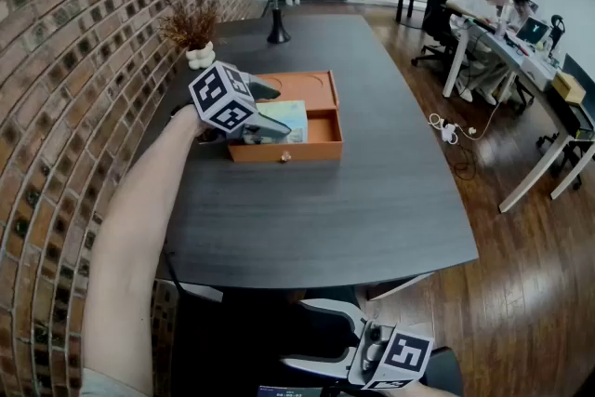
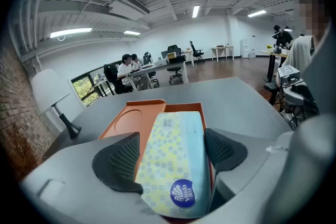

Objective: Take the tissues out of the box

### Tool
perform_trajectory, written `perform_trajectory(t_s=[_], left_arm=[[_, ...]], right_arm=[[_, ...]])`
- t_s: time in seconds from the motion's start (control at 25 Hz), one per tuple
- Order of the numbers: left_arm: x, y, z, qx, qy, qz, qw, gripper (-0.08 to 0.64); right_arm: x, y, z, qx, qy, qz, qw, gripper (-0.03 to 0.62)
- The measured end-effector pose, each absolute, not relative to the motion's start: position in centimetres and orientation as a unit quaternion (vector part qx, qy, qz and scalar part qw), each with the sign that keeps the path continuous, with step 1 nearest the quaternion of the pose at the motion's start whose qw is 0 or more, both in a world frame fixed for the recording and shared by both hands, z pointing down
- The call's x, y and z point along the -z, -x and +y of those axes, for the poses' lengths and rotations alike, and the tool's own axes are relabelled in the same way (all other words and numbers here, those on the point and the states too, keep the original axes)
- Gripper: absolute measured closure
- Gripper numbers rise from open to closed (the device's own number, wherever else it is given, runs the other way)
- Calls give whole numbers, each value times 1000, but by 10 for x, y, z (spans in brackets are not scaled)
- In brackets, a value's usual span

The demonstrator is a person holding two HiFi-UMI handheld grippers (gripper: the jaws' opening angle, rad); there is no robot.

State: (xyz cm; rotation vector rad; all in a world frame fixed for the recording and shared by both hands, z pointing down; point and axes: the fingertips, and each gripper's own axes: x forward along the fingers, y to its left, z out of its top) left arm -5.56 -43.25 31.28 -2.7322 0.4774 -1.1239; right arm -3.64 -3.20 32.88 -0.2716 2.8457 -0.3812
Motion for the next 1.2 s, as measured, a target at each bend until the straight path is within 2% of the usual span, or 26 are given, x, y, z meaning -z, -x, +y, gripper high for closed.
perform_trajectory(t_s=[0.24, 0.36, 0.4, 0.84, 1.04, 1.2], left_arm=[[-339, 58, -423, 439, 880, 150, 100, 123], [-338, 59, -424, 436, 882, 152, 93, 139], [-337, 60, -425, 431, 885, 155, 87, 178], [-326, 61, -425, 412, 886, 179, 112, 221], [-259, 66, -405, 294, 924, 207, 127, 222], [-200, 88, -358, 80, 968, 232, 58, 222]], right_arm=[[-327, 39, -27, 135, 91, 978, 131, 256], [-329, 37, -26, 134, 92, 978, 132, 258], [-329, 37, -26, 134, 92, 978, 132, 258], [-329, 39, -26, 129, 89, 979, 130, 259], [-326, 40, -25, 129, 89, 979, 128, 259], [-331, 39, -27, 126, 93, 980, 123, 261]])
